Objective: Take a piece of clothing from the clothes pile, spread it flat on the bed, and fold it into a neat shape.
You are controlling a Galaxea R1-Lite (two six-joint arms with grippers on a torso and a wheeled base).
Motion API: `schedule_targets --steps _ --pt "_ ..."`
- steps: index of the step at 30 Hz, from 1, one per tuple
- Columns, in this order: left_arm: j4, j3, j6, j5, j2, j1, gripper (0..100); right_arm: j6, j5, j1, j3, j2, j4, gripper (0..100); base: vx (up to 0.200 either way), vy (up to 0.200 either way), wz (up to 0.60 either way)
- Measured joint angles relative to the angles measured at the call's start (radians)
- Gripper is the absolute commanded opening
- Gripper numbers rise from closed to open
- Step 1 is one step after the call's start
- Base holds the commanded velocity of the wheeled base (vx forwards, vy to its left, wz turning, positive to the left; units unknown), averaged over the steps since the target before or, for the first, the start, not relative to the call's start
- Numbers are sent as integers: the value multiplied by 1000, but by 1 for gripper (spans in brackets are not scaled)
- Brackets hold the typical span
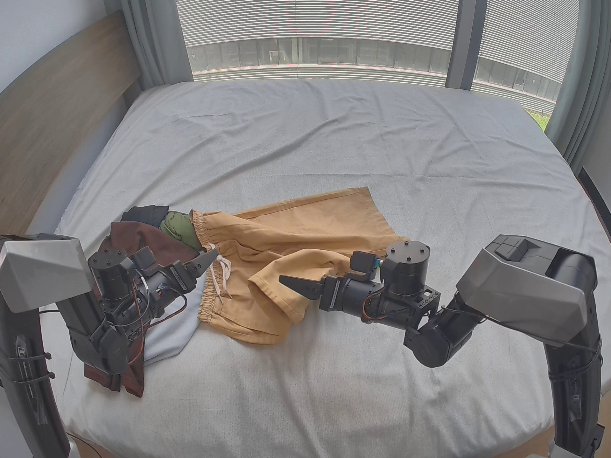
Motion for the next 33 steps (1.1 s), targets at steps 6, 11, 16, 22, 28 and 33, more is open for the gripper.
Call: schedule_targets --steps 6,11,16,22,28,33 --pt "0 0 0 0 0 0 100 18 -1 -4 38 -33 -32 100 0 0 0" --pt "0 1 0 0 -1 0 100 33 -1 -5 33 -34 -22 100 0 0 0" --pt "0 0 0 0 0 0 100 33 -3 -3 -22 9 11 100 0 0 0" --pt "0 0 0 0 0 3 100 31 -8 -7 -55 77 25 100 0 0 0" --pt "0 1 0 0 1 3 100 -4 -13 -48 39 73 17 100 0 0 0" --pt "0 2 0 0 1 1 100 -57 -24 -109 124 59 -21 100 0 0 0"
